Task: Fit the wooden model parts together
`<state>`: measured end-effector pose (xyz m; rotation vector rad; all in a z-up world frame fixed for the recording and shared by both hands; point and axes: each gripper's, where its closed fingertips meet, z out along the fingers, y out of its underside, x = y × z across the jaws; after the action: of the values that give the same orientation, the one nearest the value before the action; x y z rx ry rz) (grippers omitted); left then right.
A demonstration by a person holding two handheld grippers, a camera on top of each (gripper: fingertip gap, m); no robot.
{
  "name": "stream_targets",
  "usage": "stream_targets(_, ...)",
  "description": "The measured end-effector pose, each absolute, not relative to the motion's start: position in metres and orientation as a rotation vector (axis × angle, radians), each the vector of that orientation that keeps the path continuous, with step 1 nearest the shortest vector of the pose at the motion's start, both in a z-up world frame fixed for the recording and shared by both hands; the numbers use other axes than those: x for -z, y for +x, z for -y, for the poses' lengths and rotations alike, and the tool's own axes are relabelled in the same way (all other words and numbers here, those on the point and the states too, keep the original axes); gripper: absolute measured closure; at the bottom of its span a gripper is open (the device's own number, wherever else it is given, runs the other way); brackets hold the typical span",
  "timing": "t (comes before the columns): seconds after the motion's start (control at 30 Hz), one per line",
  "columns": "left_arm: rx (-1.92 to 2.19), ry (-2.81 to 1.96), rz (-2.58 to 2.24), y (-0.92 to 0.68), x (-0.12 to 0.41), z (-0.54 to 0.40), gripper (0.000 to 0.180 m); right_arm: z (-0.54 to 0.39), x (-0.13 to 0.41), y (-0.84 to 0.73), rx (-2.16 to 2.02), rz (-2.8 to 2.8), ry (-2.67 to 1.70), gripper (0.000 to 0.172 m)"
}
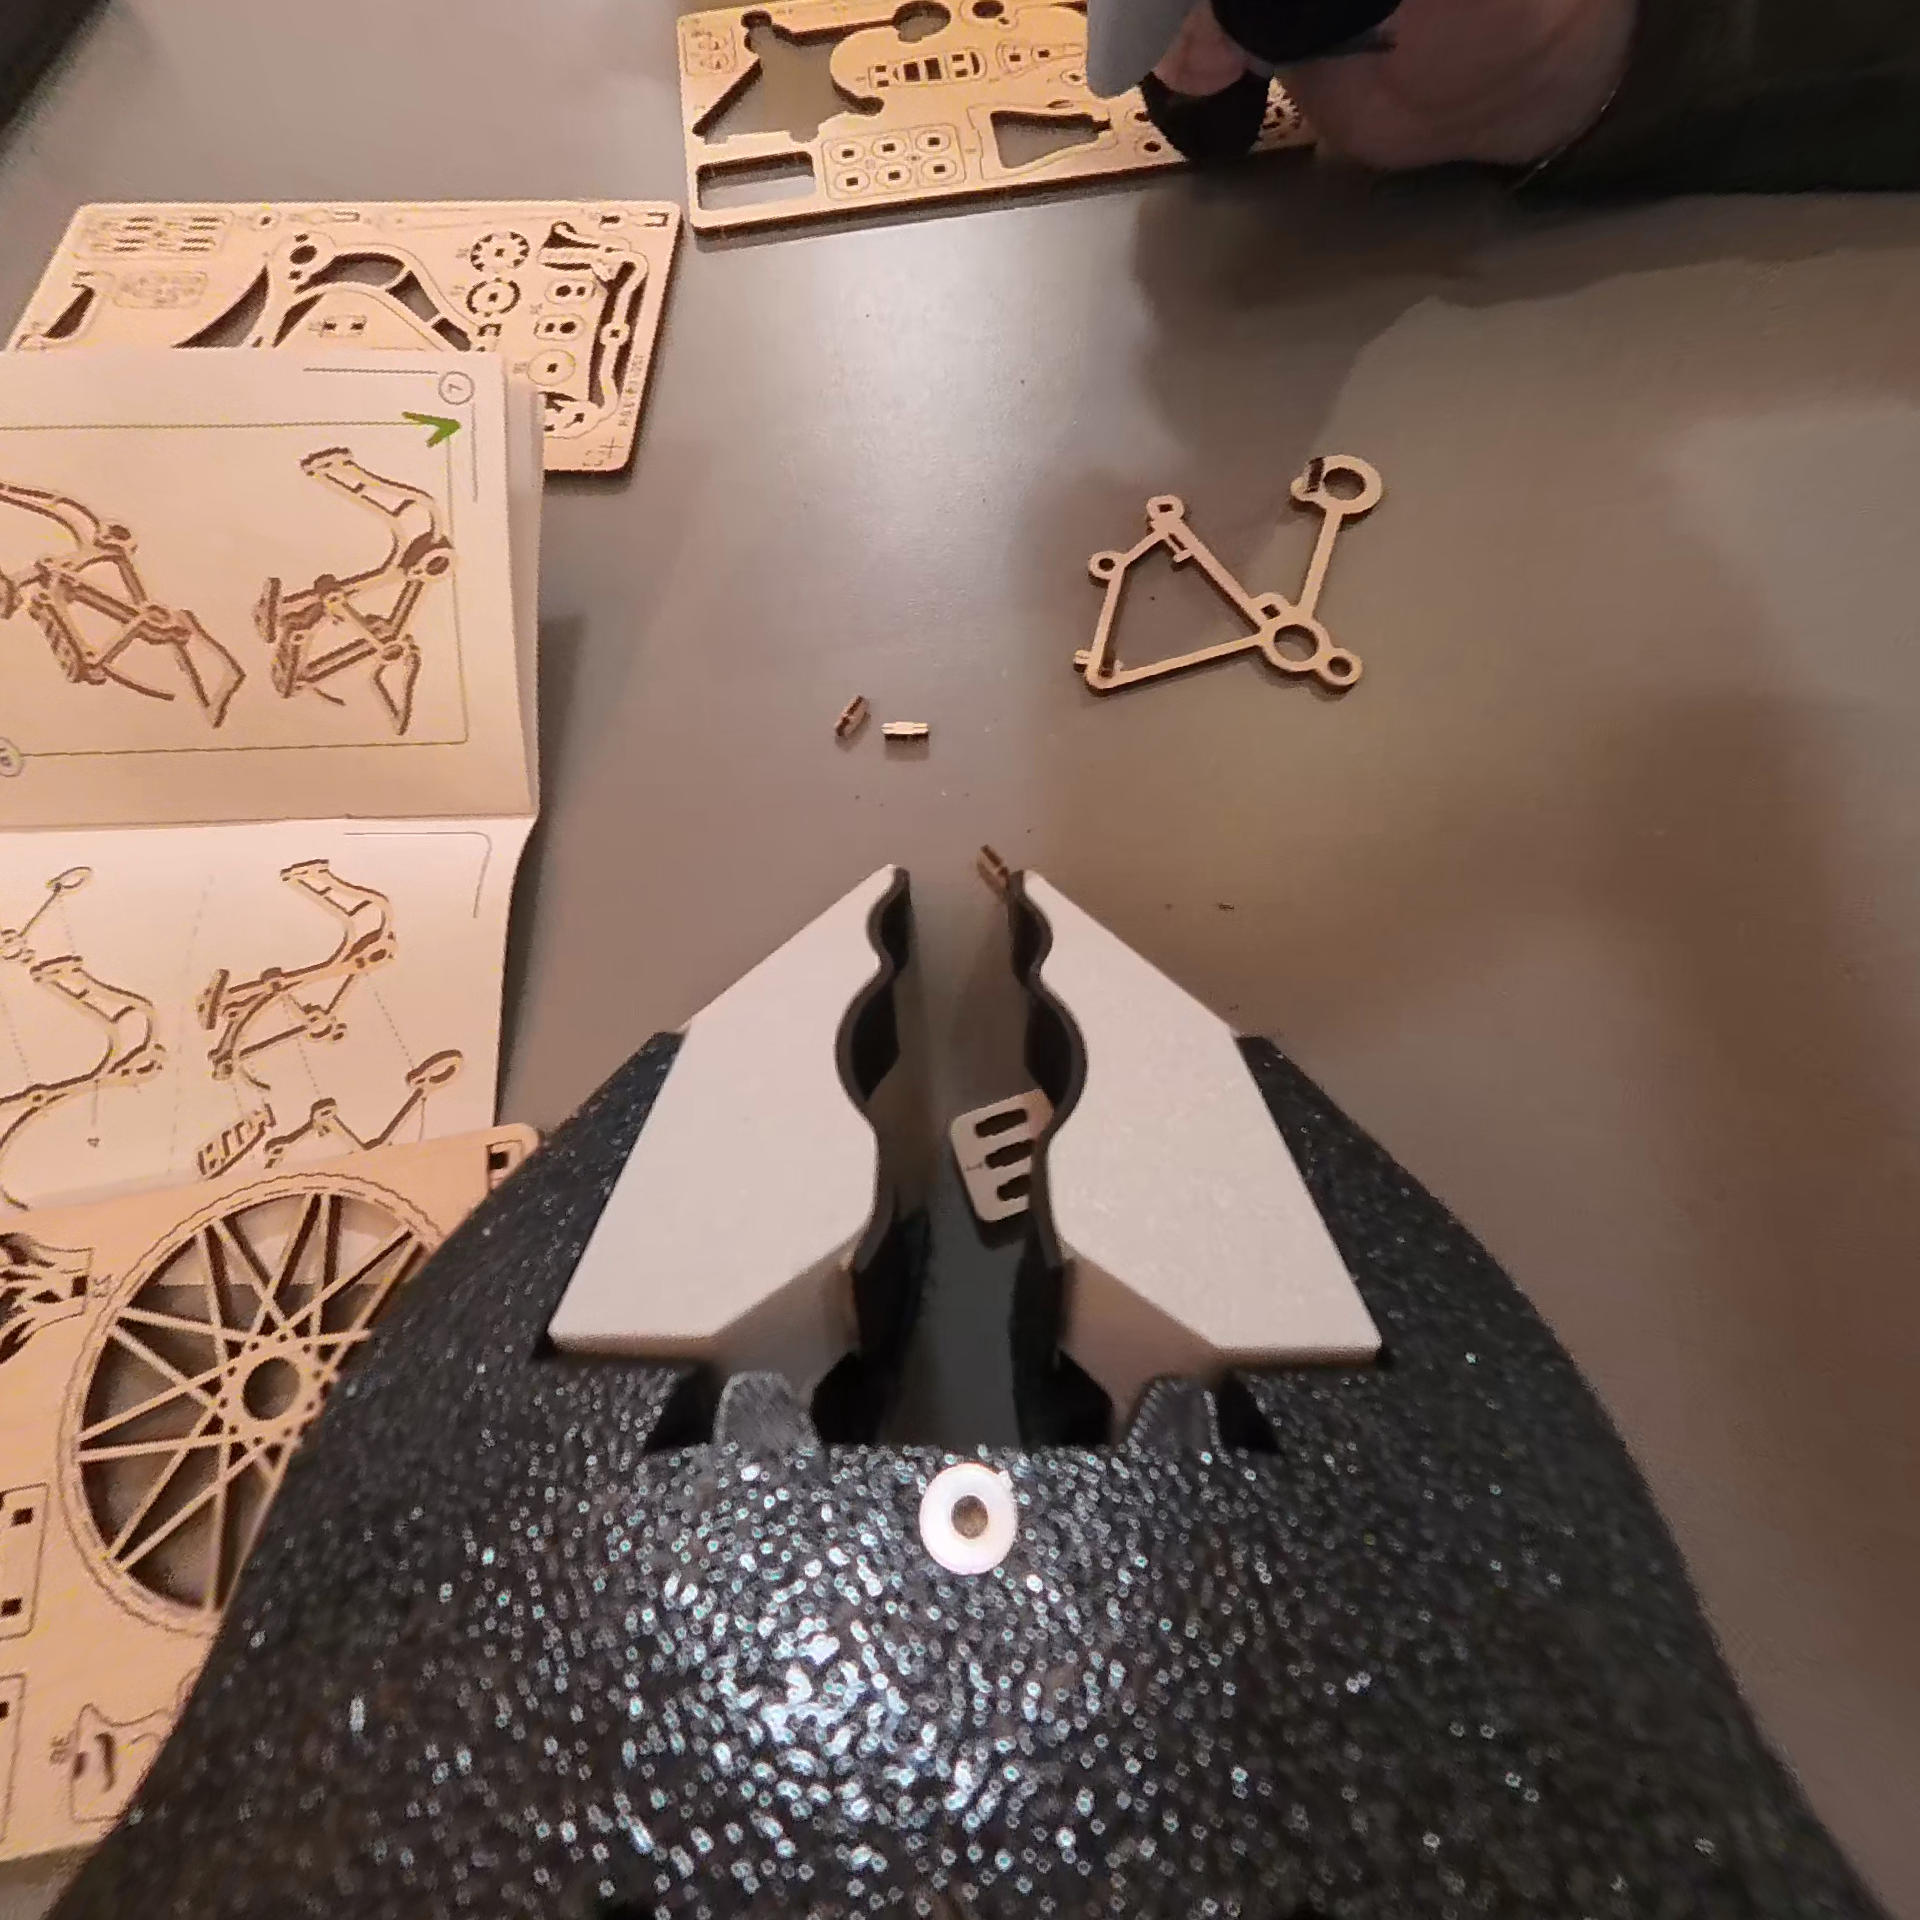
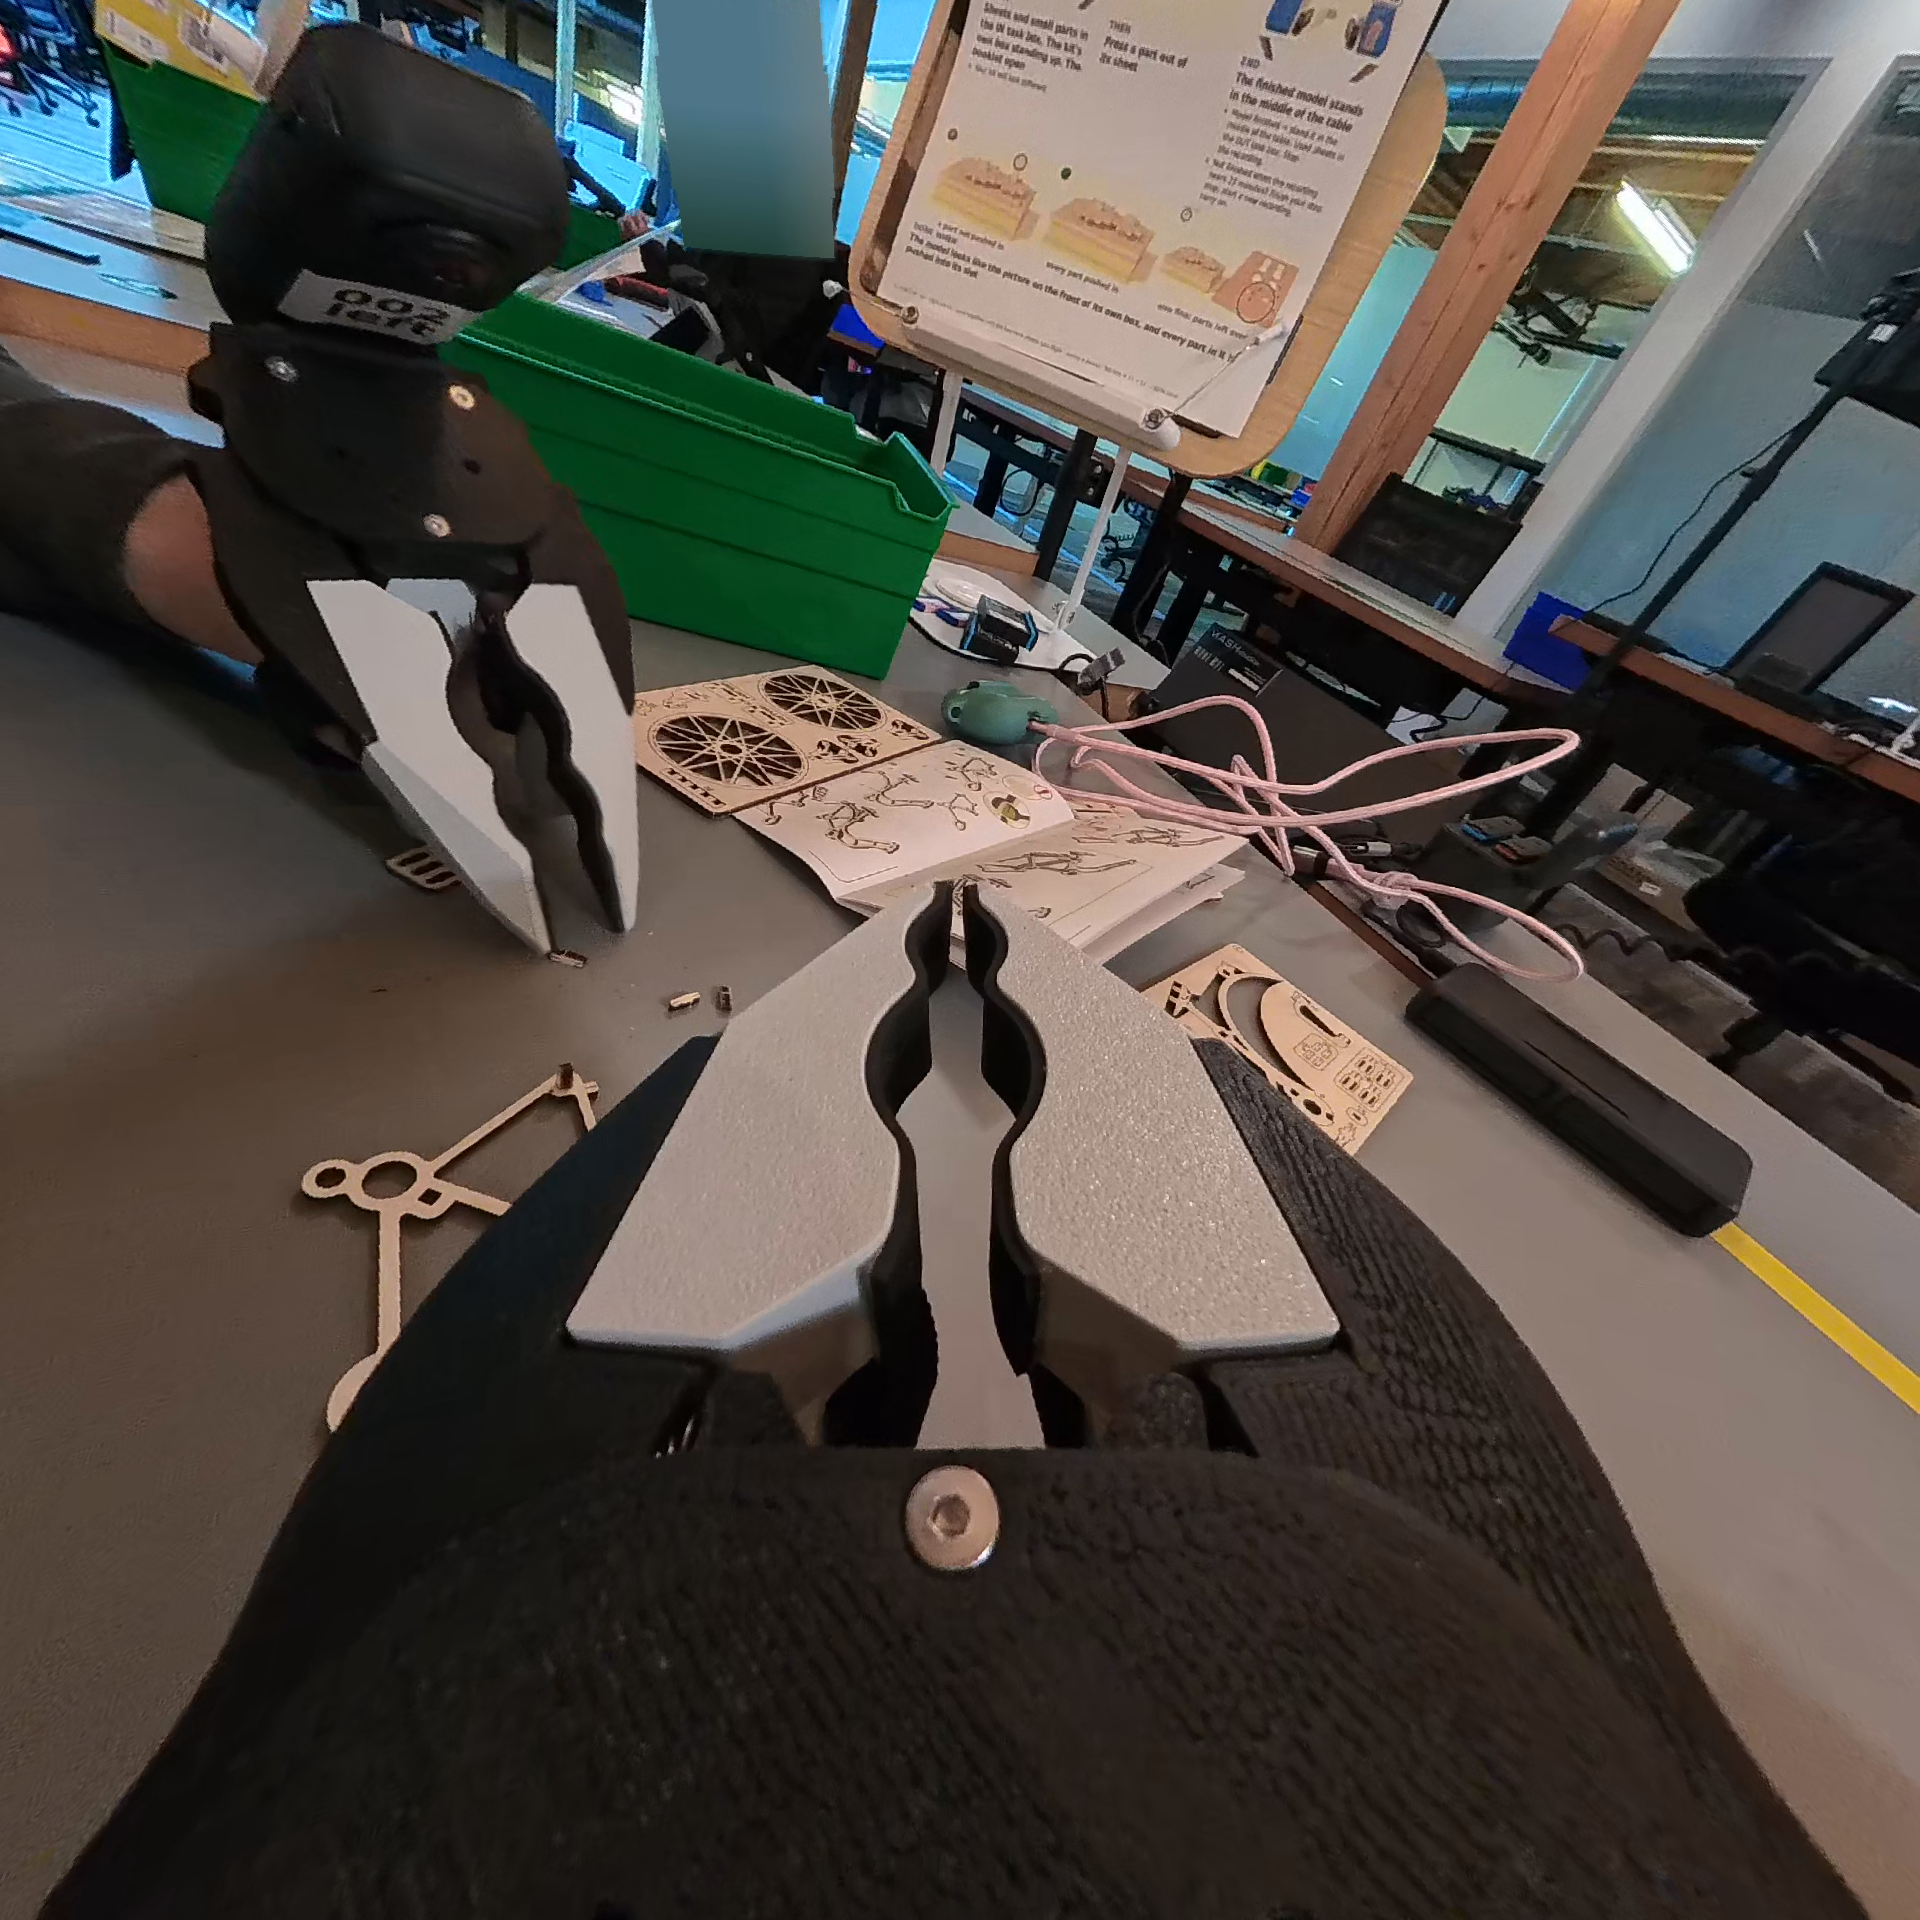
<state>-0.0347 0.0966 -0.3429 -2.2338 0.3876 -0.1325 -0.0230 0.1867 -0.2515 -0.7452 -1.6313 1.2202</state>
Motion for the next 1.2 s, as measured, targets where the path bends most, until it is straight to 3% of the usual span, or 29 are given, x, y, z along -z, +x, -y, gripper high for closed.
stream_targets(0.43, 0.174, -2.194, -0.437, -0.023, 0.341, -0.097, 0.180, -0.186, 0.253, -0.023, -1.214, 1.641, -0.741, 0.172)
stream_targets(0.83, 0.125, -2.210, -0.385, -0.034, 0.341, -0.098, 0.174, -0.185, 0.253, -0.023, -1.213, 1.644, -0.738, 0.172)
stream_targets(1.03, 0.144, -2.204, -0.353, -0.029, 0.341, -0.102, 0.152, -0.185, 0.254, -0.024, -1.207, 1.647, -0.740, 0.172)
stream_targets(1.2, 0.081, -2.207, -0.367, -0.031, 0.340, -0.105, 0.150, -0.185, 0.255, -0.025, -1.205, 1.648, -0.740, 0.172)
